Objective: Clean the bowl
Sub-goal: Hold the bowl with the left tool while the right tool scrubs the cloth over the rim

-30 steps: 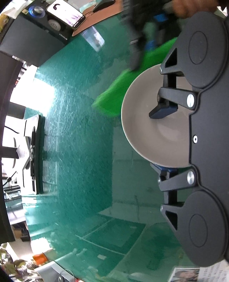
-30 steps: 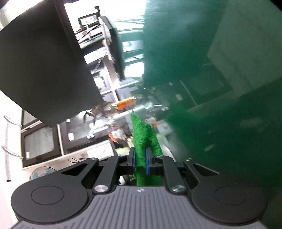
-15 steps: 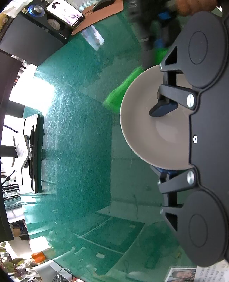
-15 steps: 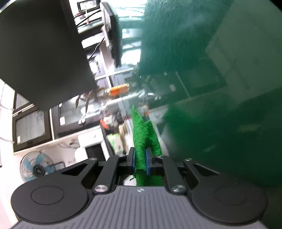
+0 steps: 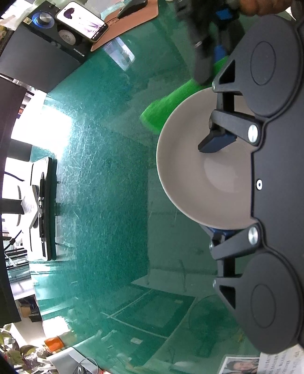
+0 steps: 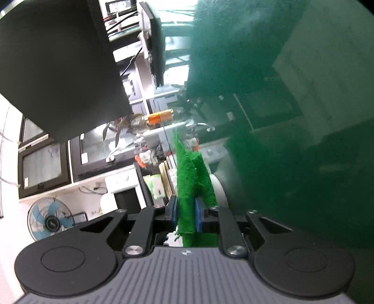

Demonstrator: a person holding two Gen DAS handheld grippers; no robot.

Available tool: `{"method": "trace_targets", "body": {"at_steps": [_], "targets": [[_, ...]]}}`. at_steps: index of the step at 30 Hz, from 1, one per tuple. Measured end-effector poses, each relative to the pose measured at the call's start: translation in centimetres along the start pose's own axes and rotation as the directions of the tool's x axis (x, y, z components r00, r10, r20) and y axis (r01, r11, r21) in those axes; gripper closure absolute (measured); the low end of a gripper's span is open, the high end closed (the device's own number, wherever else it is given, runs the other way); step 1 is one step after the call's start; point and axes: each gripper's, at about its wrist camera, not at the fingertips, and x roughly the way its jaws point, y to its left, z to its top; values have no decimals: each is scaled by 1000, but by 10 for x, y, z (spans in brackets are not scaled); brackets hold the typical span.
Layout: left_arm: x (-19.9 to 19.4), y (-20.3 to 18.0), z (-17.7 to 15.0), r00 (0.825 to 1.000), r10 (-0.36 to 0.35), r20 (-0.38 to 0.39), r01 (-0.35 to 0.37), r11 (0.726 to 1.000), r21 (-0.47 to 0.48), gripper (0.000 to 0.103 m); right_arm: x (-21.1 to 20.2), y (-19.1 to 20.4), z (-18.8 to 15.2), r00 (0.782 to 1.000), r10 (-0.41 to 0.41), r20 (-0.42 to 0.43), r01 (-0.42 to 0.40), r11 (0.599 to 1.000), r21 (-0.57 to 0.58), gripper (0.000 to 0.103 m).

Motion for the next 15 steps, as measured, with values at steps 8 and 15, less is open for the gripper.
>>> {"method": "trace_targets", "body": {"at_steps": [8,15], "targets": [[-3,-2,-5,1000,3,1,-3,1000,-4,41,25,15,16,1000,16,13,-15,999,-31,86],[-4,-4,-6,1000,1,-3,-1,1000,5,40,-13,-2,-8,999,38,-22,-37,998,47,86]]}}
